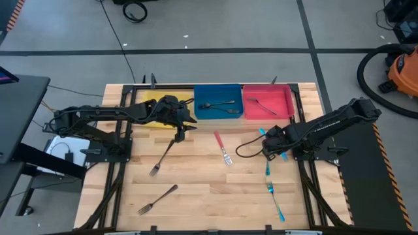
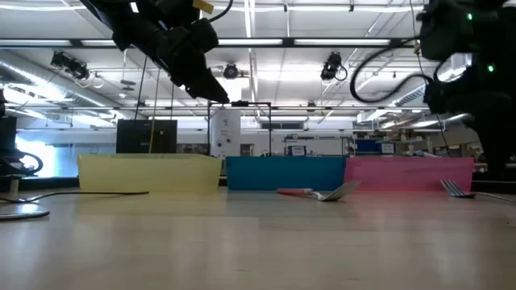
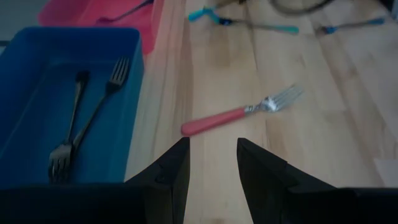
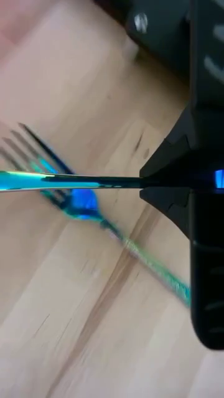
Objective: Sort silverware by color (type)
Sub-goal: Put the top blue fork into the pink bin
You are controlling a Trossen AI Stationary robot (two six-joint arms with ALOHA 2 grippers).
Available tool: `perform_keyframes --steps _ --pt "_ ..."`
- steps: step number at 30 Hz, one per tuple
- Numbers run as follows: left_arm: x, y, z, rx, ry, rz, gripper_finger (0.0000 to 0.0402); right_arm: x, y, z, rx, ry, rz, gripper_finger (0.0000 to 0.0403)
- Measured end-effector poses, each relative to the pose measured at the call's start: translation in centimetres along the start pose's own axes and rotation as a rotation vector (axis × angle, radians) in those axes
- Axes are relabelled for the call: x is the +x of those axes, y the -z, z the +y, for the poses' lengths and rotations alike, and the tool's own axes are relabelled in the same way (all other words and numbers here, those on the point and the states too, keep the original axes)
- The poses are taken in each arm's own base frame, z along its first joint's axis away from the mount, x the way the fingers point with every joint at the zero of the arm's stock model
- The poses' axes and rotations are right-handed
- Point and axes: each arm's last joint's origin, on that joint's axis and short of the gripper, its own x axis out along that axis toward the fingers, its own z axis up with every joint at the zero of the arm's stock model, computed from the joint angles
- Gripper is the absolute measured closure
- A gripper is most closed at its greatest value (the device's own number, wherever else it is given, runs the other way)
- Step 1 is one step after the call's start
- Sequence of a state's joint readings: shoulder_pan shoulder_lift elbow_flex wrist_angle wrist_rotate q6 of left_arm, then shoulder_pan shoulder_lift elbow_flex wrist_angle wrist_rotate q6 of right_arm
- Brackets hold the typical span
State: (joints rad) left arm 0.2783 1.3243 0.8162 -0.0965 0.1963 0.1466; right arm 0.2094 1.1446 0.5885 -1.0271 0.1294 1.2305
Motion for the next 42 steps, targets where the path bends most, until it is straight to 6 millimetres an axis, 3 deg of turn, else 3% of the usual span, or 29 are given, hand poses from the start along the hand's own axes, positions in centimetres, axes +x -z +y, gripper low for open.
perform_keyframes --steps 5,10,16,23,27,34,42 --pt "0.0 0.6 -0.1 -0.008 0.007 0.06 0.0269 -3.5 -1.5 -0.3 -0.012 0.068 -0.069 0.0385" --pt "0.0 1.0 -0.1 -0.013 0.012 0.099 0.0269 -7.1 -4.8 -1.5 -0.033 0.163 -0.21 0.0385" --pt "0.0 1.0 -0.2 -0.014 0.013 0.103 0.0269 -8.5 -9.7 -3.8 -0.073 0.215 -0.312 0.0385" --pt "-0.1 1.3 -0.2 0.02 0.021 0.137 0.0269 -7.5 -14.2 -7.7 -0.191 0.203 -0.369 0.0385" --pt "-0.1 1.7 -0.3 0.009 0.028 0.175 0.0269 -5.4 -15.7 -9.3 -0.219 0.181 -0.36 0.0385" --pt "-0.2 2.2 -0.4 -0.102 0.028 0.228 0.0269 -0.7 -16.7 -9.9 -0.337 0.246 -0.222 0.0385" --pt "-0.4 2.8 -0.6 -0.192 0.026 0.3 0.0269 2.8 -17.8 -9.9 -0.397 0.205 -0.101 0.0361"
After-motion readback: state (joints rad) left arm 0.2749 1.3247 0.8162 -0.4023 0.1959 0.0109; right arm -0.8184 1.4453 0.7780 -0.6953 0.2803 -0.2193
